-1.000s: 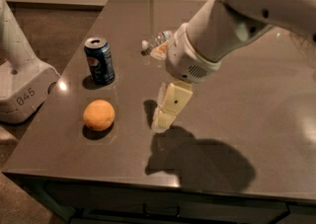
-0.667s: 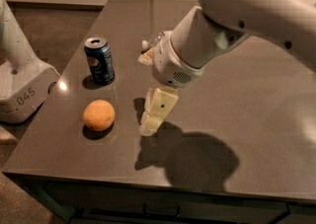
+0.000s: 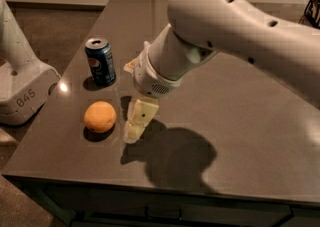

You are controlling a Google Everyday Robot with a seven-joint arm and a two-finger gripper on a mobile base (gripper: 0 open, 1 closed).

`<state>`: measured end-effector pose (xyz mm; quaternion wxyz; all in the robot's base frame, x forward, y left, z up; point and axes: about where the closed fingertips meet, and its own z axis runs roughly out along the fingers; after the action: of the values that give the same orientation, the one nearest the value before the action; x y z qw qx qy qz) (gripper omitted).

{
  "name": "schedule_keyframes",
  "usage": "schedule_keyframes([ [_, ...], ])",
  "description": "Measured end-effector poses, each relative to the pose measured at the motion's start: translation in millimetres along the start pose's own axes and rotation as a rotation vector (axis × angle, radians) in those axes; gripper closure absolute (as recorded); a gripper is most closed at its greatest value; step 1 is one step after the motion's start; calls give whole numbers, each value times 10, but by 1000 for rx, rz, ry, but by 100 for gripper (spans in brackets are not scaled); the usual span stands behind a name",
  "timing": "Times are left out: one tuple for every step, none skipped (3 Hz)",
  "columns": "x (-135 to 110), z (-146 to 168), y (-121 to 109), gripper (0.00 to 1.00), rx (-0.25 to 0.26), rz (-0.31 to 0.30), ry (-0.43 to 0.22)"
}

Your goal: Pick orange

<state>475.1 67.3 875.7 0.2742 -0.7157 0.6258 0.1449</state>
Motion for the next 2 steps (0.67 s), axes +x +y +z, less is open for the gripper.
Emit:
schedule_keyframes([
  [-63, 202, 22, 0, -22, -13, -4],
  [-146, 353, 71, 0, -53, -25, -15],
])
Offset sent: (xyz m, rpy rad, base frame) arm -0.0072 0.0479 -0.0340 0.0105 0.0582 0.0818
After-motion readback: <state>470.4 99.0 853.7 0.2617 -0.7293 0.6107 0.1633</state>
